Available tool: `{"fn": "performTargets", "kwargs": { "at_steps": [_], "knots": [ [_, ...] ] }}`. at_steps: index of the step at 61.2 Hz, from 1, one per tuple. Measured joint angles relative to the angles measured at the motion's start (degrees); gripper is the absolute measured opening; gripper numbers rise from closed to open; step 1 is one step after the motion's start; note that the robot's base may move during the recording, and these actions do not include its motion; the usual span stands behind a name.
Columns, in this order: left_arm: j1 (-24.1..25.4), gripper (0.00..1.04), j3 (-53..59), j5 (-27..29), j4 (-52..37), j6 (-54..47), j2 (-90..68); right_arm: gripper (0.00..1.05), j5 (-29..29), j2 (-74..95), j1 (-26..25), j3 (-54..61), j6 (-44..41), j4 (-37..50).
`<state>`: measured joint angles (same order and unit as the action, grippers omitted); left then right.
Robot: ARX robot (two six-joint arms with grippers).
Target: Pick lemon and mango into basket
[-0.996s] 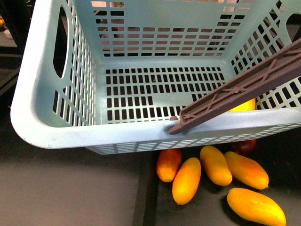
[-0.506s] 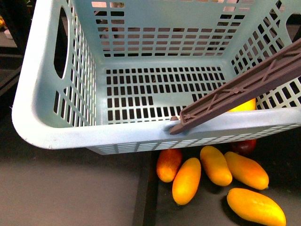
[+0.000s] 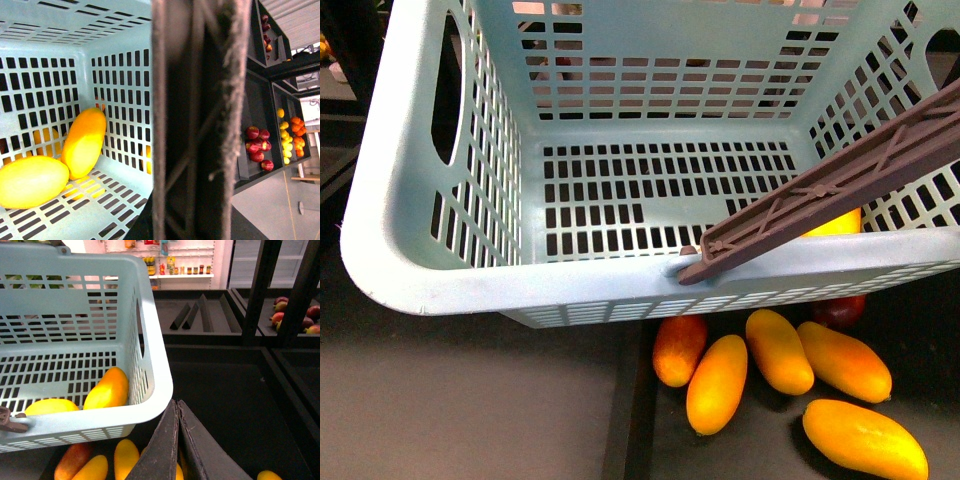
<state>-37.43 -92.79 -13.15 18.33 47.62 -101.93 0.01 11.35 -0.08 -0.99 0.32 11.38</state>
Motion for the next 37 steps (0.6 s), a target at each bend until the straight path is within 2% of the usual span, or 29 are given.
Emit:
{"fn": "performTargets", "kwargs": {
  "at_steps": [6, 12, 27, 30, 37],
  "knots": [
    [0.0, 0.04, 0.0, 0.0, 0.0, 0.0, 0.0, 0.02, 0.0, -1.2, 0.0, 0.0, 0.0, -1.2],
    [0.0, 0.04, 0.0, -0.1, 0.0, 0.0, 0.0, 0.02, 0.1, -8.3, 0.0, 0.0, 0.0, -10.1],
    [0.0, 0.04, 0.0, 0.0, 0.0, -0.1, 0.0, 0.03, 0.0, -10.9, 0.0, 0.0, -0.1, -11.3],
    [0.0, 0.04, 0.0, 0.0, 0.0, 0.0, 0.0, 0.11, 0.0, -11.0, 0.0, 0.0, -0.1, -11.3],
    [0.0, 0.04, 0.0, 0.0, 0.0, 0.0, 0.0, 0.41, 0.0, -11.0, 0.0, 0.0, -0.1, -11.3]
  ]
}}
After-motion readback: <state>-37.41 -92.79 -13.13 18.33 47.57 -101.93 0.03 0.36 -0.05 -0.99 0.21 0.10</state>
